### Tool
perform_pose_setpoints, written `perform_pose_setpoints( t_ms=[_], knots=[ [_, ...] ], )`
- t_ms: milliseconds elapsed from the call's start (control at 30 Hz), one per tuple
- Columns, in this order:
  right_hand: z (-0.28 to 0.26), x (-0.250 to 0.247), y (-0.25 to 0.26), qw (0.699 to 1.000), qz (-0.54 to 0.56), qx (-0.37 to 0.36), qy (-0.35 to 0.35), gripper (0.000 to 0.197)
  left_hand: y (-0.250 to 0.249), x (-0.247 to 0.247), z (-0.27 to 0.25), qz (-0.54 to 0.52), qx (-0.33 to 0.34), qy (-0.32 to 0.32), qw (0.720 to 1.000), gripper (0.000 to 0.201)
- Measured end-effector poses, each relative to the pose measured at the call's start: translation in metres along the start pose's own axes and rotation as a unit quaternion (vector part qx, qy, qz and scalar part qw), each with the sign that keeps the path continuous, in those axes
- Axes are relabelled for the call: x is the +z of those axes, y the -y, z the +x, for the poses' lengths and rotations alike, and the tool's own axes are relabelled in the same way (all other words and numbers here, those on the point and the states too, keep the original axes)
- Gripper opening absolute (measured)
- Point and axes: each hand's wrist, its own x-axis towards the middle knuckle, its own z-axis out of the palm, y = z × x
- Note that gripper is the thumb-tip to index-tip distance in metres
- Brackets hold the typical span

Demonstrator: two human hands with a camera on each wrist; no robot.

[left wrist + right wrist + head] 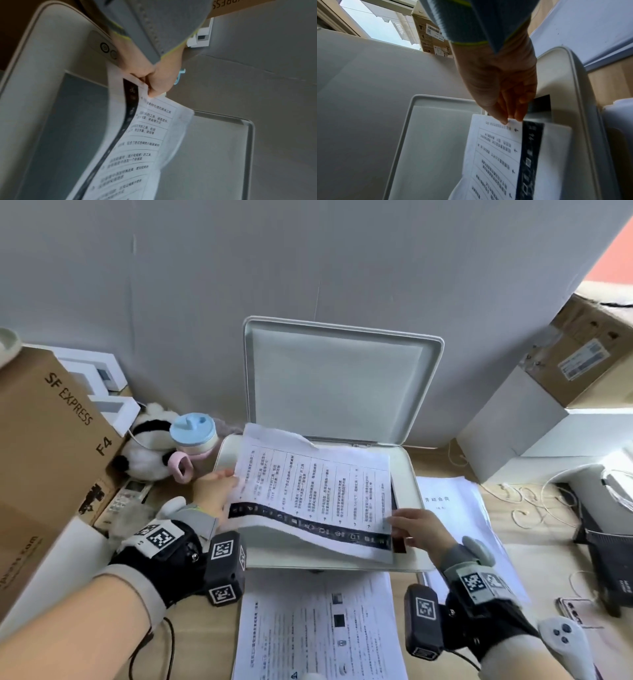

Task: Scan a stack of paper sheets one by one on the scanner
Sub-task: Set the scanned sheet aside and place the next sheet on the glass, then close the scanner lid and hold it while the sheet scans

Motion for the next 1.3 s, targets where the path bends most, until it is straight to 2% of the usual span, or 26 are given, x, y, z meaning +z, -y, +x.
perform_pose_setpoints(
  t_ms=[67,133,233,333,433,700,833,1000,1067,1200,1300],
  knots=[
    [0.010,0.000,0.004,0.999,-0.007,-0.004,-0.040,0.003,-0.004,0.000,0.005,0.036,0.006,0.031,0.999,0.009],
    [0.020,-0.001,0.007,0.997,-0.028,-0.002,-0.073,0.004,-0.004,0.002,0.012,0.102,0.046,0.021,0.994,0.007],
    [0.031,-0.001,0.007,0.992,-0.082,0.008,-0.099,0.010,-0.003,0.005,0.016,0.247,0.111,-0.017,0.963,0.010],
    [0.037,0.000,0.007,0.984,-0.147,0.008,-0.104,0.019,-0.004,0.006,0.022,0.351,0.141,-0.020,0.926,0.014],
    [0.037,0.000,0.009,0.976,-0.197,0.004,-0.099,0.022,-0.006,0.007,0.022,0.396,0.137,-0.017,0.908,0.020],
    [0.036,0.002,0.010,0.964,-0.234,0.001,-0.126,0.031,-0.003,0.010,0.022,0.425,0.108,-0.030,0.898,0.013],
    [0.035,0.003,0.011,0.959,-0.245,0.002,-0.142,0.034,-0.005,0.010,0.024,0.413,0.123,-0.031,0.902,0.021],
    [0.041,0.001,0.008,0.960,-0.237,0.005,-0.149,0.043,-0.039,0.017,0.022,0.345,0.186,-0.075,0.917,0.015],
    [0.044,0.000,0.005,0.965,-0.212,0.006,-0.154,0.044,-0.067,0.023,0.026,0.273,0.213,-0.049,0.937,0.024],
    [0.041,-0.006,0.003,0.982,-0.101,-0.013,-0.162,0.032,-0.130,0.039,0.032,0.138,0.249,0.010,0.958,0.062],
    [0.033,-0.014,0.006,0.986,-0.010,-0.016,-0.163,0.029,-0.162,0.052,0.024,0.043,0.220,0.068,0.972,0.062]
  ],
)
